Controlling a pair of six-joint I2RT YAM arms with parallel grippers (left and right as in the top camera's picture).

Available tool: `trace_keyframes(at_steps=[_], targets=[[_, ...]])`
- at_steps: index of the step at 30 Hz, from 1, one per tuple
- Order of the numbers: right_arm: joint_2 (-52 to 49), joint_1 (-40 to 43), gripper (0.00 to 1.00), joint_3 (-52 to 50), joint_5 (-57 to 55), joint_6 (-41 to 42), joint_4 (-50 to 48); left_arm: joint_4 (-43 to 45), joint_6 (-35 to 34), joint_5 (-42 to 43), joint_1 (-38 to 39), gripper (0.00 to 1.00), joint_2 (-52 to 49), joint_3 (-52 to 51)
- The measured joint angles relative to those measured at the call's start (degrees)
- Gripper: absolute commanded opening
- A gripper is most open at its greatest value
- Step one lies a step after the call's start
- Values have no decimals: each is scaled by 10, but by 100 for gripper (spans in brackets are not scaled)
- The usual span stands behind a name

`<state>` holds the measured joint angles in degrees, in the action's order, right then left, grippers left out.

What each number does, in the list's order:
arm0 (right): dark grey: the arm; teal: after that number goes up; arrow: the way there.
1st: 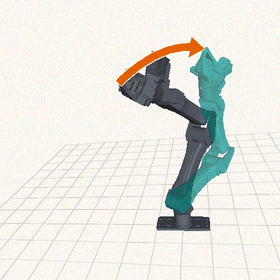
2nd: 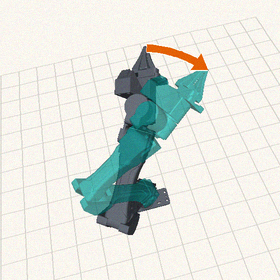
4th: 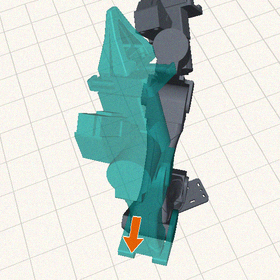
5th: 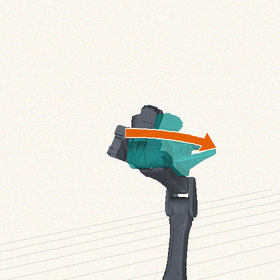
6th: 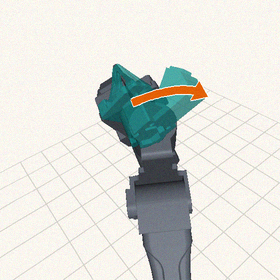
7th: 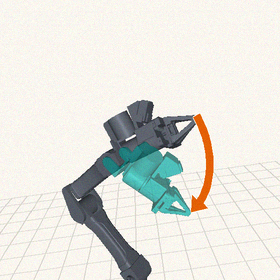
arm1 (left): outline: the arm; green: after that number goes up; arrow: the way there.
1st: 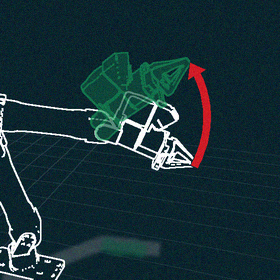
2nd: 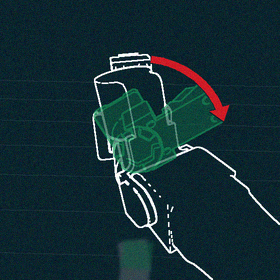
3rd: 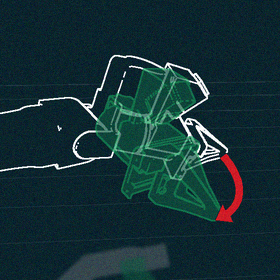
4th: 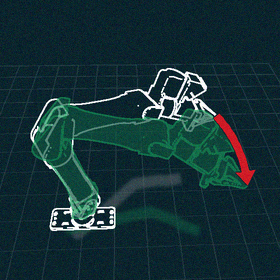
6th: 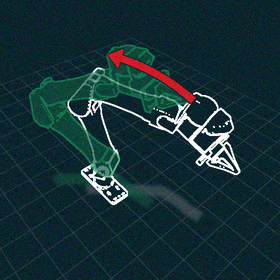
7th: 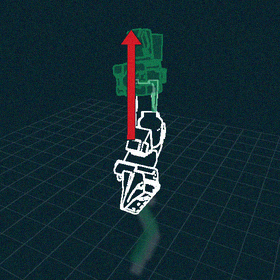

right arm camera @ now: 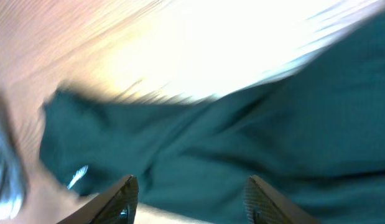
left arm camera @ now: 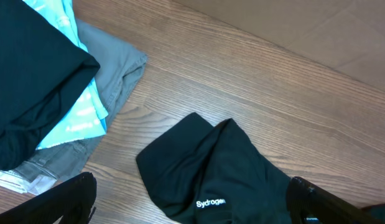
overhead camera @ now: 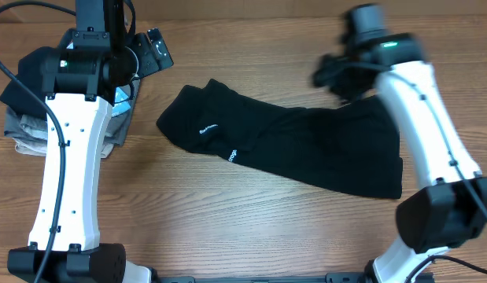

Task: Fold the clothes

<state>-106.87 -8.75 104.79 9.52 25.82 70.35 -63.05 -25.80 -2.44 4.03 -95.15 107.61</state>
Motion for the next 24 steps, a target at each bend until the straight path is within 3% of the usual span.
trace_keyframes(at_steps=[7,14,24], targets=[[-39,141,58,-2,-38,-46,-68,0,0,0,0,100,0,0],[-118,165,55,-2,-136,-75,-105,0,0,0,0,100,0,0],[-216,166,56,-3,-174,-127,-160,0,0,0,0,100,0,0]])
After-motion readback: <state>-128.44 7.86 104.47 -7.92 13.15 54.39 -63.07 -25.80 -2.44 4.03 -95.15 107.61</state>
